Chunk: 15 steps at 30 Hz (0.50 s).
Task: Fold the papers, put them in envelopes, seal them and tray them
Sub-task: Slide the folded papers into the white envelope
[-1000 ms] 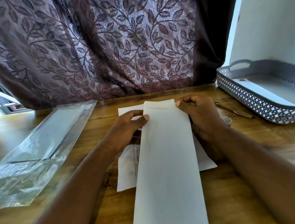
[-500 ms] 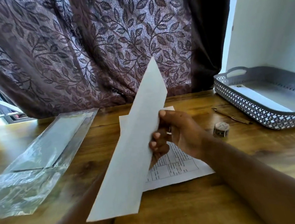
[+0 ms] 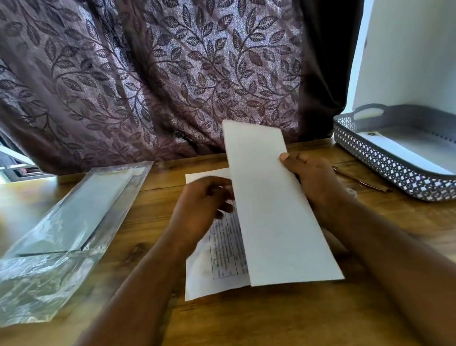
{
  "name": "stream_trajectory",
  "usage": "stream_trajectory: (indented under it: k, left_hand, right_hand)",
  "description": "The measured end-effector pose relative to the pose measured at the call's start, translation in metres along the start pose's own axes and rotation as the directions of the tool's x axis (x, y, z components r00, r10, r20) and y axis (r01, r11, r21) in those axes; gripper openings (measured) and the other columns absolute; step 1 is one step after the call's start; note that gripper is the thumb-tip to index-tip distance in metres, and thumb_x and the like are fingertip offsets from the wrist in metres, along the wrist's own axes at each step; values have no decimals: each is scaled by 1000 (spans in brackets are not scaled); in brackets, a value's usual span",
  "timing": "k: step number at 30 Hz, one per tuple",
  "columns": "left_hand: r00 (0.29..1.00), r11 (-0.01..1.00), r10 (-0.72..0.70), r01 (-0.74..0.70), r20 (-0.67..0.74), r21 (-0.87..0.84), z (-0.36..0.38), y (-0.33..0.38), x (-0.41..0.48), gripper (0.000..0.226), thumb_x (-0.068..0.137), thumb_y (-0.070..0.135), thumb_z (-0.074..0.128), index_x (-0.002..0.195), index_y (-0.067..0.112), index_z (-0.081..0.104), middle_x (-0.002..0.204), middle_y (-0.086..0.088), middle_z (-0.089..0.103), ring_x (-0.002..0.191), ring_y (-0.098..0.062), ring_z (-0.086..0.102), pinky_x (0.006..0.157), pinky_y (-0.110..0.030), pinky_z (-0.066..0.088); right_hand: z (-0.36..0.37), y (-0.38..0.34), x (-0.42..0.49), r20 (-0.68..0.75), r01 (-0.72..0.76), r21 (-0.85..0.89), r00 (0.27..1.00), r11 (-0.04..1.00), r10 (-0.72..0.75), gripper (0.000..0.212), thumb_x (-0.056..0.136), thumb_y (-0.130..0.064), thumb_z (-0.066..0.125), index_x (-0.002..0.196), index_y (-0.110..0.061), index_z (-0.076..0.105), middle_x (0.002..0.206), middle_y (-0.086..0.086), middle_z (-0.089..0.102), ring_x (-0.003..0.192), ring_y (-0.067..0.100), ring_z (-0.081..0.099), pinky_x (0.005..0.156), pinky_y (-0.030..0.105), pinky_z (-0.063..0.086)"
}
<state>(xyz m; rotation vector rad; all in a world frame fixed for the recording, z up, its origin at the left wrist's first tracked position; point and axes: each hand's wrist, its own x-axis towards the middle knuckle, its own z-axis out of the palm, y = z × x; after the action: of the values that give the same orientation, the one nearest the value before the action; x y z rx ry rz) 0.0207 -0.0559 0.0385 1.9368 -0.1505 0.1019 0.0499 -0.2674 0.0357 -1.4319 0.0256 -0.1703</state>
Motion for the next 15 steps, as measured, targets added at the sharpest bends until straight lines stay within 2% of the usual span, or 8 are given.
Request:
stream_trajectory:
  k: [2, 5, 7, 9, 11, 12, 15]
  left_hand:
    - [994, 978, 76, -58, -84, 198, -8, -11, 10, 23, 94, 16, 63, 116, 22, 68, 93, 12, 75, 87, -7, 70, 81, -35, 60]
    - [998, 930, 61, -50, -18, 365, -7, -19, 8, 43, 95, 21, 63, 136, 30, 52, 119, 15, 66, 111, -10, 62, 91, -32, 52]
    - [996, 877, 84, -78, 8, 474, -2, -21, 2, 54, 97, 13, 54, 147, 28, 39, 136, 6, 60, 120, -18, 59, 95, -36, 50]
    - [995, 844, 94, -64, -31, 532, -1, -23, 2, 59, 96, 6, 48, 152, 20, 31, 145, -3, 53, 126, -25, 56, 97, -40, 48]
    - [993, 840, 96, -45, -67, 540, -3, -25, 4, 58, 97, 7, 48, 152, 16, 30, 148, -8, 50, 130, -28, 53, 100, -42, 46]
    - [992, 833, 103, -46, -73, 551, -3, -27, 5, 57, 99, 12, 49, 152, 16, 30, 149, -9, 48, 131, -28, 51, 102, -42, 45]
    - [991, 810, 121, -64, -59, 583, -2, -33, 6, 61, 101, 31, 54, 154, 19, 28, 153, -8, 43, 132, -27, 49, 102, -42, 46]
  right_hand:
    - [-1, 6, 2, 12, 36, -197, 999, 980, -34, 25, 97, -22, 66, 83, -3, 73, 77, 8, 76, 66, 20, 69, 68, 39, 59]
    - [2, 16, 4, 23, 69, -408, 998, 910, -65, 24, 95, -27, 68, 81, -9, 76, 81, 6, 77, 73, 21, 70, 69, 37, 57]
    - [3, 19, 6, 33, 130, -584, 990, 801, -137, 25, 95, -30, 67, 88, -8, 77, 86, 6, 76, 79, 23, 70, 70, 34, 55]
    - [5, 22, 6, 71, 201, -726, 973, 658, -218, 28, 95, -31, 66, 96, -5, 78, 91, 7, 76, 82, 23, 66, 67, 29, 45]
    - [9, 23, 5, 100, 238, -782, 960, 575, -261, 29, 96, -30, 65, 101, -4, 78, 97, 9, 76, 84, 19, 64, 64, 25, 38]
    - [10, 24, 6, 111, 246, -802, 957, 544, -269, 30, 96, -30, 66, 105, -5, 77, 101, 9, 76, 86, 19, 65, 65, 23, 39]
    - [13, 29, 8, 111, 239, -848, 953, 472, -283, 38, 96, -34, 66, 122, -7, 71, 114, 10, 75, 104, 23, 68, 82, 25, 46]
